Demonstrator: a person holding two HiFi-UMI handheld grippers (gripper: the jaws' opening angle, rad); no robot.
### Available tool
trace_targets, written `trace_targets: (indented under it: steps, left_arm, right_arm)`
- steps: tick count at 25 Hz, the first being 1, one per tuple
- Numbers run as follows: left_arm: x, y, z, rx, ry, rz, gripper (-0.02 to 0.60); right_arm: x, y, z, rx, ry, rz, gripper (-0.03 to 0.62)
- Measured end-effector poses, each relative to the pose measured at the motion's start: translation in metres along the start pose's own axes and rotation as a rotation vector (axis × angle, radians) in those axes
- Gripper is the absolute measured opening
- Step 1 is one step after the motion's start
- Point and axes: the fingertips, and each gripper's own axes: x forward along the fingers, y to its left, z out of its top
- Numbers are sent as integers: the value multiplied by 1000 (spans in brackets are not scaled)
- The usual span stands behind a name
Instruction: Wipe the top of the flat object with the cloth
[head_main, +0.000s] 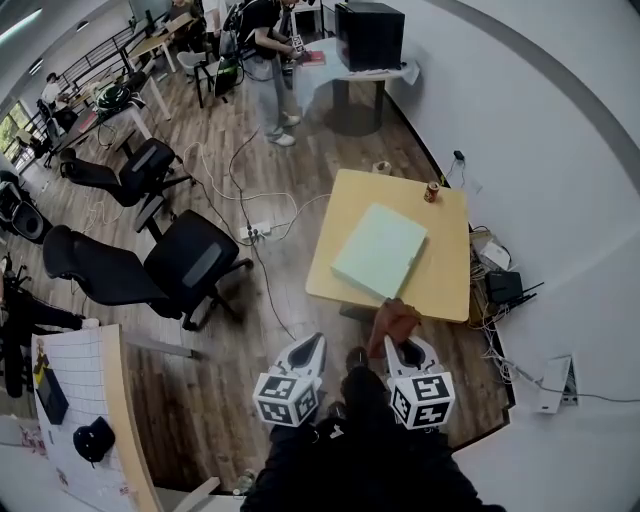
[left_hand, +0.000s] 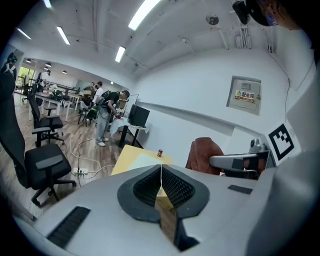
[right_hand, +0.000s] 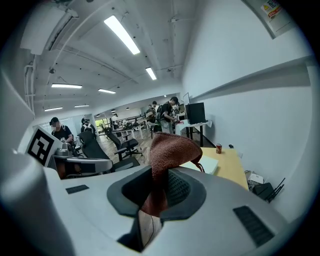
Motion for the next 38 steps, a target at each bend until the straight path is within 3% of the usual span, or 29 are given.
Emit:
trace_targets:
  steps: [11,20,30,38]
  left_arm:
    - [141,68,47,18,107,54,34]
    - [249,78,83,79,193,30,34]
    - [316,93,70,146,327,-14,35]
    - [364,141,35,156,484,-81,35]
  right_arm:
    - [129,-85,22,81,93,27,66]
    - [206,-140,54,124,118,65,66]
    - [227,-172,41,203,166,38,66]
    - [256,-170,7,308,258,-4,66]
